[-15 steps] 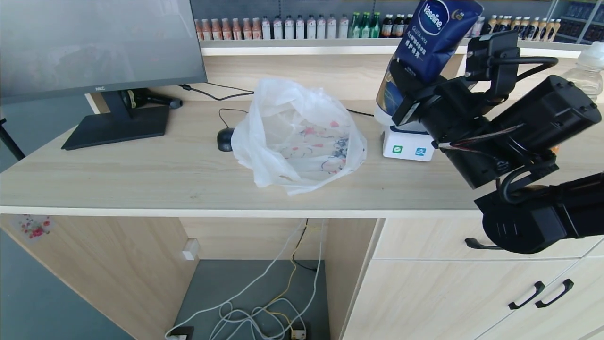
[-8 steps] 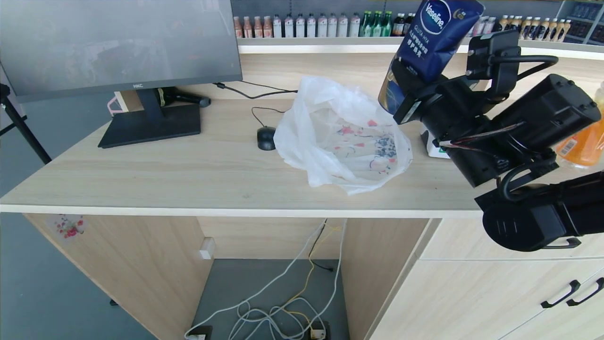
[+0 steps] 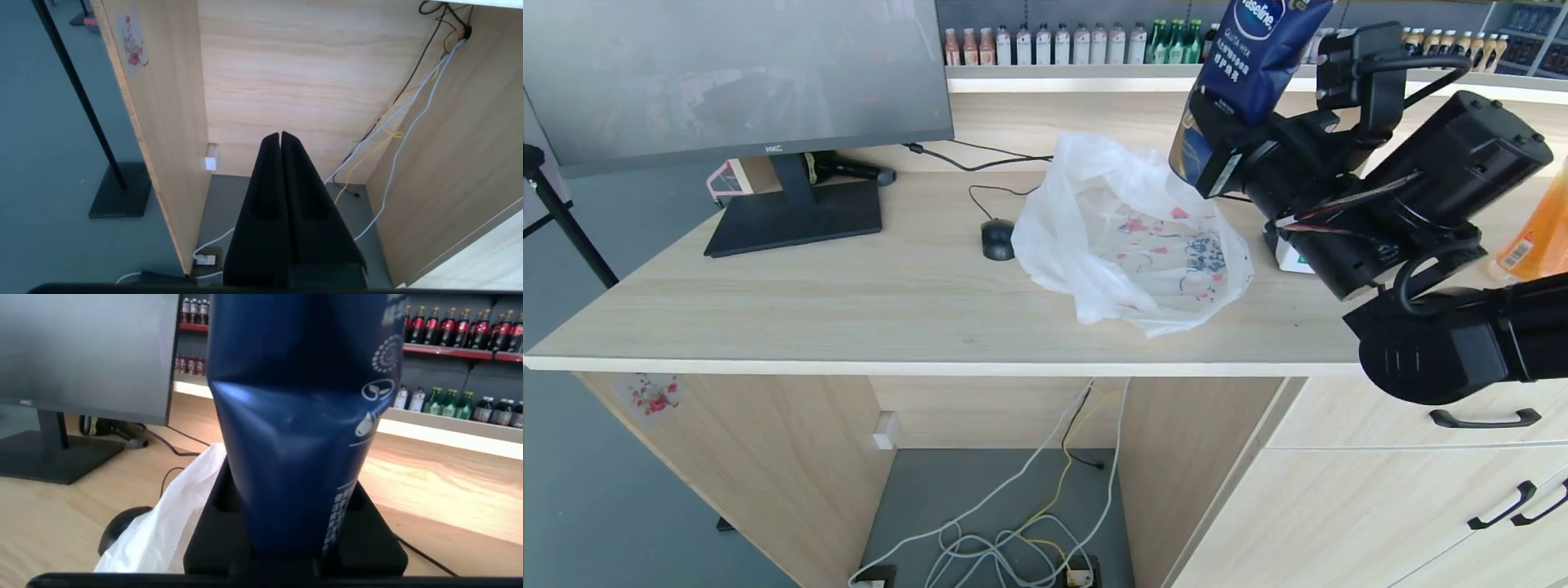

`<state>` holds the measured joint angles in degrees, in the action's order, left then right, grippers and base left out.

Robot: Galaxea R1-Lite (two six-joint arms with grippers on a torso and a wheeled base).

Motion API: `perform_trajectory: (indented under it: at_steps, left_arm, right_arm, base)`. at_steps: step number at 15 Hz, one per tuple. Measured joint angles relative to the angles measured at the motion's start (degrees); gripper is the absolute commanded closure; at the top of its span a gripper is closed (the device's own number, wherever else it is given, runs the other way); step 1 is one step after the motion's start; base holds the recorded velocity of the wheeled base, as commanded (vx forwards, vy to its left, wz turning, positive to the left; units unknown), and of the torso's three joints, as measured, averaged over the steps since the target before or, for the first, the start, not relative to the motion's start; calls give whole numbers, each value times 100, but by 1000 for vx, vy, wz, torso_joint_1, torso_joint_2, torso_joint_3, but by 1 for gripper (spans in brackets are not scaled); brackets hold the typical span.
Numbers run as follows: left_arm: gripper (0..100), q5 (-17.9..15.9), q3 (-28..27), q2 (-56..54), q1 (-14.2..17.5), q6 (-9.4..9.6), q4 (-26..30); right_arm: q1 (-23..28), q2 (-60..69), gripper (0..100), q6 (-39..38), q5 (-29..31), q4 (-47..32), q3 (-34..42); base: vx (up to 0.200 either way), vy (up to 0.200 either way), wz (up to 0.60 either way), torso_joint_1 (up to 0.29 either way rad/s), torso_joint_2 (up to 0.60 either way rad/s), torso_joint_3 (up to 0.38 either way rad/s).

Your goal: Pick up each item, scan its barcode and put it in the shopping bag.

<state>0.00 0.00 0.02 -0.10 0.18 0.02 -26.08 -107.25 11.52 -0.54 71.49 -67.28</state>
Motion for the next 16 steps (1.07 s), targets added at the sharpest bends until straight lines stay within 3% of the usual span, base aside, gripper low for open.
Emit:
perform_trajectory:
  at_steps: [5, 16]
  left_arm:
    - [100, 0, 0, 0, 2, 0, 0]
    - [100, 0, 0, 0, 0, 0, -2]
  right_arm:
    - [-41, -72, 100, -378, -6, -1913, -1251]
    - [-146, -1150, 100, -630, -1, -2792, -3151]
  base:
    - [0, 0, 0, 0, 0, 0]
    - [0, 0, 0, 0, 0, 0]
